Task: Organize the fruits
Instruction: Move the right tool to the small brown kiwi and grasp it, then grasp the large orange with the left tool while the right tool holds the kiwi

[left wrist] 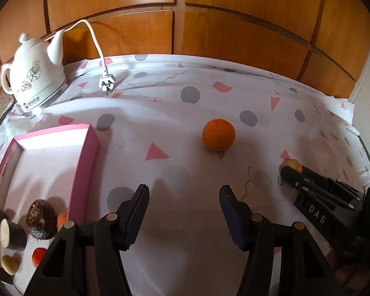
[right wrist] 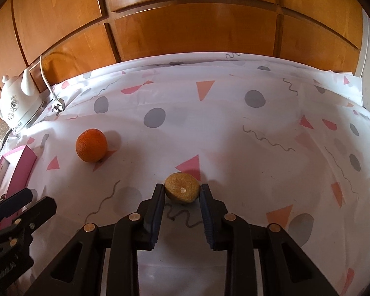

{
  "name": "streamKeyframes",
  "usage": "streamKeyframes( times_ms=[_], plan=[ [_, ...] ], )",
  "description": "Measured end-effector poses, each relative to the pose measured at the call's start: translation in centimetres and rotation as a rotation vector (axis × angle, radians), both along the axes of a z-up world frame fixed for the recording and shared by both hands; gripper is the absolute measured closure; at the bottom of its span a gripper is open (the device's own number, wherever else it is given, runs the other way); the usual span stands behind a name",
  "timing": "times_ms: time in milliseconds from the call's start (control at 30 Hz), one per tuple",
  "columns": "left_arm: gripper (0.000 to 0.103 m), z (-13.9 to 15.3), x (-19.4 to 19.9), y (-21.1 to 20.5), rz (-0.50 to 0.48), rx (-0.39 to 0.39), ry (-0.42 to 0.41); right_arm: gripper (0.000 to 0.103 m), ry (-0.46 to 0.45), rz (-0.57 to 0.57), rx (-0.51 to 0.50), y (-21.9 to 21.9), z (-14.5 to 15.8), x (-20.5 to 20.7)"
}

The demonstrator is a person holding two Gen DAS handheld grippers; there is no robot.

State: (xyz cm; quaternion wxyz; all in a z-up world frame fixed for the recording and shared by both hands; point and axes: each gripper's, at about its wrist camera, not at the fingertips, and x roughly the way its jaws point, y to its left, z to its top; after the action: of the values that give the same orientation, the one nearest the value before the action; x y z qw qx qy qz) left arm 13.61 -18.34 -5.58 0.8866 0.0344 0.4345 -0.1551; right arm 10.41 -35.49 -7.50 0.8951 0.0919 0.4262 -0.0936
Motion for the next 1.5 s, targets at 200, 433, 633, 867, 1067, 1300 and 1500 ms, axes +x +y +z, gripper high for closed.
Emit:
streamKeyframes(
  times_ms=[200,433,633,867,1067,1300,1500],
  plan=[
    [0.043,0.0,1.1,-1.1,-0.009,-0.004,0.003,0.074,-0.015,-0.001,0.016,0.0,-0.1,0.0],
    [0.043,0.4,2.6,-3.1,-0.033,-0.016,-0.013,0.074,-0.026,-0.002,0.031,-0.2,-0.1,-0.2],
    [0.043,0.2,3.9,-4.8,-0.060,-0.018,-0.010,0.074,-0.031,-0.001,0.038,-0.3,-0.2,-0.3],
    [0.043,-0.9,5.6,-6.1,-0.050,-0.013,0.019,0.074,-0.040,-0.002,0.062,-0.7,-0.2,-0.6],
    [0.065,-1.5,6.4,-5.2,-0.030,-0.059,0.041,0.074,-0.040,-0.003,0.056,-0.5,-0.2,-0.5],
    [0.065,-0.7,3.4,-1.9,0.024,-0.079,0.036,0.074,-0.037,-0.002,0.047,-0.4,-0.3,-0.4],
    [0.065,-0.1,-0.7,1.1,0.034,-0.080,0.010,0.074,-0.031,-0.002,0.040,-0.3,-0.2,-0.3]
  ],
)
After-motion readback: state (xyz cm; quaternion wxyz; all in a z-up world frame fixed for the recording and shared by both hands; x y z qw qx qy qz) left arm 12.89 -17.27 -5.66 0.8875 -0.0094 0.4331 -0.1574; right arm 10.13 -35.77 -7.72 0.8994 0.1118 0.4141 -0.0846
